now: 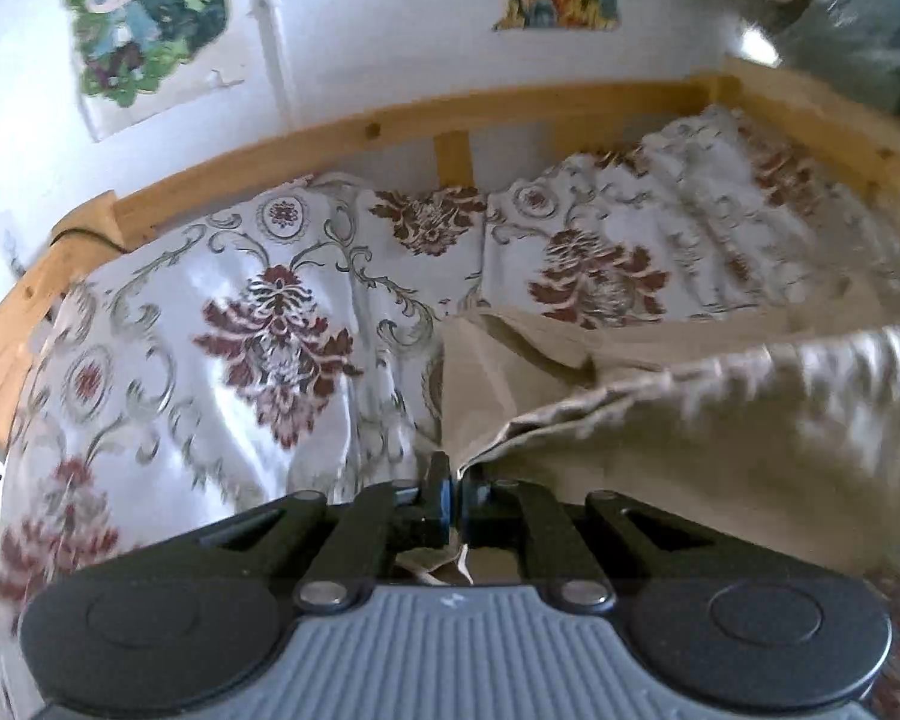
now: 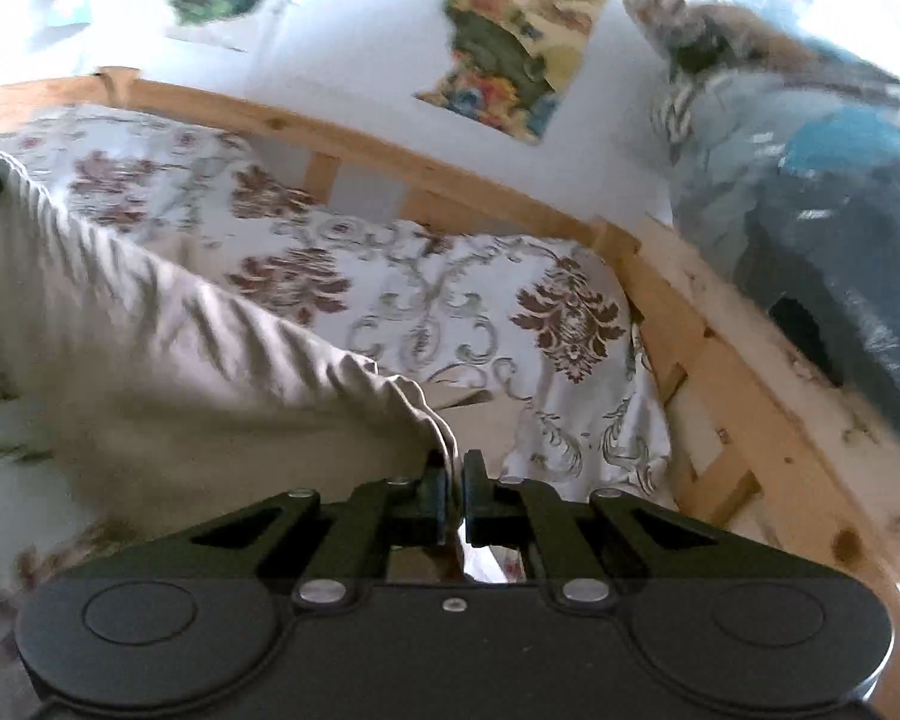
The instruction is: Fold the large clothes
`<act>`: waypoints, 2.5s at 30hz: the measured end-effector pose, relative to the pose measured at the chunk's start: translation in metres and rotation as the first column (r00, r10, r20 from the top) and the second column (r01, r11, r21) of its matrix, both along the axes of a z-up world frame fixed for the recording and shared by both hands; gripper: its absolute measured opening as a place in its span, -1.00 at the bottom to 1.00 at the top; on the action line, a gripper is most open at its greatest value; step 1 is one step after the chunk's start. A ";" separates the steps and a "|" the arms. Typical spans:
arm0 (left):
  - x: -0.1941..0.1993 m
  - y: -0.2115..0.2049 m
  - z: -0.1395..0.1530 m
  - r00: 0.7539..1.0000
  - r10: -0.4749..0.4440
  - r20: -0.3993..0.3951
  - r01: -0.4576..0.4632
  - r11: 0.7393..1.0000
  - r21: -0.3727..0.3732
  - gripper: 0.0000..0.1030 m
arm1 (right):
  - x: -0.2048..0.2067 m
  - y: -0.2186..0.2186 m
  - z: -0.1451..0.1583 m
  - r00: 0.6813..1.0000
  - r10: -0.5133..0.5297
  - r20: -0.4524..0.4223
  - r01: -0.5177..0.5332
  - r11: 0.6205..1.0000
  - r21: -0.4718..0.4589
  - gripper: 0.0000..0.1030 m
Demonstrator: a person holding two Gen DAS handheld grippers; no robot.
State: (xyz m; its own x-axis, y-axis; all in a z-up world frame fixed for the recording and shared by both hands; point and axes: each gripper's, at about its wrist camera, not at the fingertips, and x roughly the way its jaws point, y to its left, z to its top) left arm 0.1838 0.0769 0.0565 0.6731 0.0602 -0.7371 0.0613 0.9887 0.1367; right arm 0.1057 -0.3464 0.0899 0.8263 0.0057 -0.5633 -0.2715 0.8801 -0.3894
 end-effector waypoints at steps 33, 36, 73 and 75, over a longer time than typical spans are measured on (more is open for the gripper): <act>0.012 0.063 -0.069 0.967 0.254 0.027 -0.248 0.959 -0.135 0.99 | 0.011 -0.003 -0.087 0.952 -0.247 0.183 0.219 0.963 0.157 0.99; 0.007 0.047 -0.089 0.963 0.269 0.025 -0.267 0.961 -0.077 0.99 | 0.023 -0.009 -0.098 0.913 -0.365 0.183 0.338 0.927 0.163 0.99; -0.035 0.025 -0.112 0.959 0.280 0.040 -0.263 0.935 -0.237 0.99 | 0.124 0.159 -0.177 0.998 -0.037 0.041 0.034 0.996 0.077 0.99; -0.039 0.025 -0.106 0.956 0.288 0.064 -0.261 0.928 -0.267 0.99 | 0.117 0.151 -0.163 0.998 -0.007 0.055 0.001 0.993 0.121 0.98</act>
